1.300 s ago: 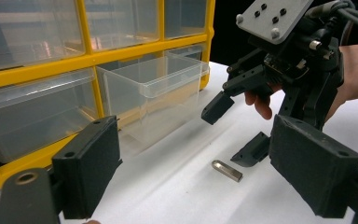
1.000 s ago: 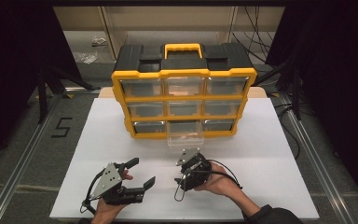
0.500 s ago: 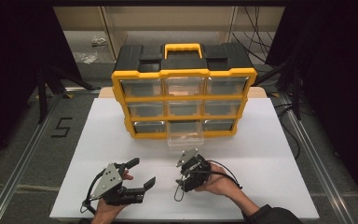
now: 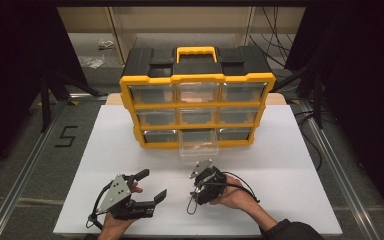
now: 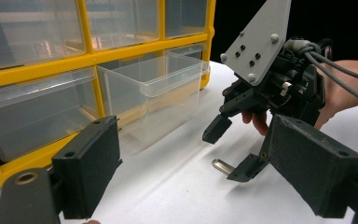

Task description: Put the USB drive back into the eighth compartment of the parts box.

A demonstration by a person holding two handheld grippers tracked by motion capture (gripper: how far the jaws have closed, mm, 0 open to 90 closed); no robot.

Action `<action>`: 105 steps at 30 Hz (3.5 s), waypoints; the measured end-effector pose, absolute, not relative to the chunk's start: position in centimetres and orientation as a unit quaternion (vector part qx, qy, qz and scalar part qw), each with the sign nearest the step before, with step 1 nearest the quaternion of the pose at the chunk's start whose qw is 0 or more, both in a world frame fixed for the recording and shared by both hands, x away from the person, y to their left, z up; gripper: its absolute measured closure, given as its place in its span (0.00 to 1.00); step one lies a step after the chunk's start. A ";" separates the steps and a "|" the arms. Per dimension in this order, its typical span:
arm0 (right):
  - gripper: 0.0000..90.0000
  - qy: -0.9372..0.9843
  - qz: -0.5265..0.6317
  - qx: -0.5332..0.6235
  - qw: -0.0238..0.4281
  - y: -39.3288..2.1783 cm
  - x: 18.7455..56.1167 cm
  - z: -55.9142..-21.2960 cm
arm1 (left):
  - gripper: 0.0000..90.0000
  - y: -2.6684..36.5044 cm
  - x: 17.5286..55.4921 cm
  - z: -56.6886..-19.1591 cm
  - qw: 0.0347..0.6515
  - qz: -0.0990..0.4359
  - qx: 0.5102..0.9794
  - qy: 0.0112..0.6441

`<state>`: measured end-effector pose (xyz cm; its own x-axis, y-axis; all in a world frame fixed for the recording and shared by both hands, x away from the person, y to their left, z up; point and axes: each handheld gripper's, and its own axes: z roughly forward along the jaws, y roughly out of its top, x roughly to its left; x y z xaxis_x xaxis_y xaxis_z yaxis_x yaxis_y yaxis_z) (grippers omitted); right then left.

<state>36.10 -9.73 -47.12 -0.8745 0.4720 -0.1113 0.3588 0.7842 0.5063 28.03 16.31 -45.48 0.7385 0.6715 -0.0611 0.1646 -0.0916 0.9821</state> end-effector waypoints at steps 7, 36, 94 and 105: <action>0.42 0.938 0.239 0.223 0.114 -9.8 36.2 -47.4 | 0.18 16.3 28.0 -45.5 0.606 0.209 0.708 0.295; 0.80 0.945 0.234 0.219 0.066 -10.3 36.4 -47.1 | 0.18 16.3 28.0 -45.5 0.604 0.211 0.710 0.294; 0.88 0.924 0.310 0.180 0.133 -11.0 35.6 -43.0 | 0.18 16.3 28.0 -45.5 0.605 0.211 0.709 0.294; 0.88 0.916 0.325 0.184 0.145 -11.3 35.6 -42.3 | 0.18 16.3 28.0 -45.5 0.604 0.212 0.709 0.294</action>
